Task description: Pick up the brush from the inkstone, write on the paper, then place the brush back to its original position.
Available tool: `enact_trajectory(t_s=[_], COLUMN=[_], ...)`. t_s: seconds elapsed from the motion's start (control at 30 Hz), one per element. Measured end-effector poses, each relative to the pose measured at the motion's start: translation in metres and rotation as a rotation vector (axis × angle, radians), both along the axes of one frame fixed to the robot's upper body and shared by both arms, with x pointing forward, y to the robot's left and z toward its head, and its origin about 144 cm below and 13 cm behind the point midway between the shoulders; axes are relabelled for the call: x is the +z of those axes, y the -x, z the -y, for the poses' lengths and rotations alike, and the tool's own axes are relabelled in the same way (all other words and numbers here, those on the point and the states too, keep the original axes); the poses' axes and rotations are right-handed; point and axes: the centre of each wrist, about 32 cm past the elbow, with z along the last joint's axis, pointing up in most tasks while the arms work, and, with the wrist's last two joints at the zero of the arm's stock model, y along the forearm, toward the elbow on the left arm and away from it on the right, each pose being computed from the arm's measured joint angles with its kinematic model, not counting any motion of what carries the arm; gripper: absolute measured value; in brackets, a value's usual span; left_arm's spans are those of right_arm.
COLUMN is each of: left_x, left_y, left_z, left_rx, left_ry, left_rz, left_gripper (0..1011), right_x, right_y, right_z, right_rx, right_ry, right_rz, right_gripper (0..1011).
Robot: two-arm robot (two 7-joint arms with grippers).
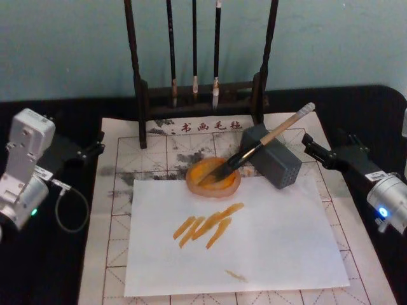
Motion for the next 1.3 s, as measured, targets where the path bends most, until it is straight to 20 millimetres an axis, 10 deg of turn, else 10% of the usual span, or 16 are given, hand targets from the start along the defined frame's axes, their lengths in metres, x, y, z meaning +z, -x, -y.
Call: enact_trajectory(t_s=[1.3], left_x=[0.0], left_y=[0.0], left_z=[0.0], left_rx=[0.0], left_ry=[0.0], left_rz=[0.0], left_gripper=[1001], right_x=[0.0005], right_y=[0.0003], right_z=[0.0012], right_rx=[0.007], right_ry=[-0.001], right_rz=[-0.002], right_gripper=[1000])
